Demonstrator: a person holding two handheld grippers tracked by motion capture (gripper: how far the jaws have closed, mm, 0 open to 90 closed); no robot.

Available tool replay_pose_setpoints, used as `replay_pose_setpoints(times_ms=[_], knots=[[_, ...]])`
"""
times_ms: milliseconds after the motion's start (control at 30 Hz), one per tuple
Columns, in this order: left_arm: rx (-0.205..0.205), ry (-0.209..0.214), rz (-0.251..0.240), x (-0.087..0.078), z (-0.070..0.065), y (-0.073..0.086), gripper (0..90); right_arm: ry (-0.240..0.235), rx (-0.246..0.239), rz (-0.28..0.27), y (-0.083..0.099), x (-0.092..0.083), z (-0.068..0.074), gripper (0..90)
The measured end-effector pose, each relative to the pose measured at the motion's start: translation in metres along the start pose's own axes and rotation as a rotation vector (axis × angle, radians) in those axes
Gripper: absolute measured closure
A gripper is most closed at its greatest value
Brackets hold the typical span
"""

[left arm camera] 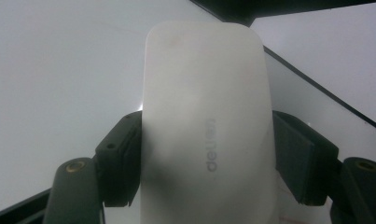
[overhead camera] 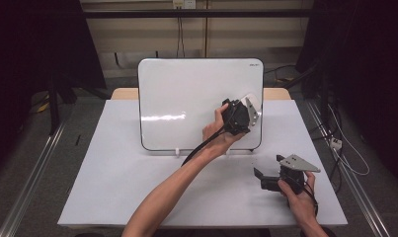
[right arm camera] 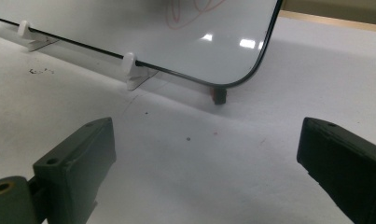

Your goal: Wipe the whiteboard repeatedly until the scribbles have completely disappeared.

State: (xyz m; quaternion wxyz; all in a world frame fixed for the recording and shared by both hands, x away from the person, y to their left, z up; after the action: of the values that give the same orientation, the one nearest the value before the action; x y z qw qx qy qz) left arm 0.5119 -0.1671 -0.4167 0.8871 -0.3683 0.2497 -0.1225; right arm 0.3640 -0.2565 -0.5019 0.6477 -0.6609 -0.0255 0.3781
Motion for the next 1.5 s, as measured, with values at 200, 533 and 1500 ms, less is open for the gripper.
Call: replay_pose_setpoints(times_ms=[200, 533, 1500], knots=[[-0.012, 0.003, -0.003, 0.002, 0.005, -0.003, 30.8, 0.004, 0.004, -0.006, 0.000, -0.002, -0.002, 4.3], [-0.029, -0.012, -0.002, 0.012, 0.037, -0.018, 30.8, 0.002, 0.008, -0.006, 0.000, -0.003, -0.002, 4.3], [0.016, -0.039, -0.027, 0.003, 0.020, 0.000, 30.9, 0.006, 0.009, -0.004, 0.000, -0.003, -0.001, 4.2]])
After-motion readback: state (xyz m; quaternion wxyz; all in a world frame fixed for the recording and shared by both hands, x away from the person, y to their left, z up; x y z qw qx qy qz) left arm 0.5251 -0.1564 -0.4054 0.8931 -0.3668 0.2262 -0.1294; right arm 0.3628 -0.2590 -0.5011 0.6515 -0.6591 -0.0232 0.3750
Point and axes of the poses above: each handheld gripper's, and its own axes: x roughly forward along the jaws, y roughly out of its underside, z roughly to its left, the point moved 9 cm from there along x, roughly forward along the jaws, and after that the axes turned 11 degrees about -y, right-handed, at the moved point
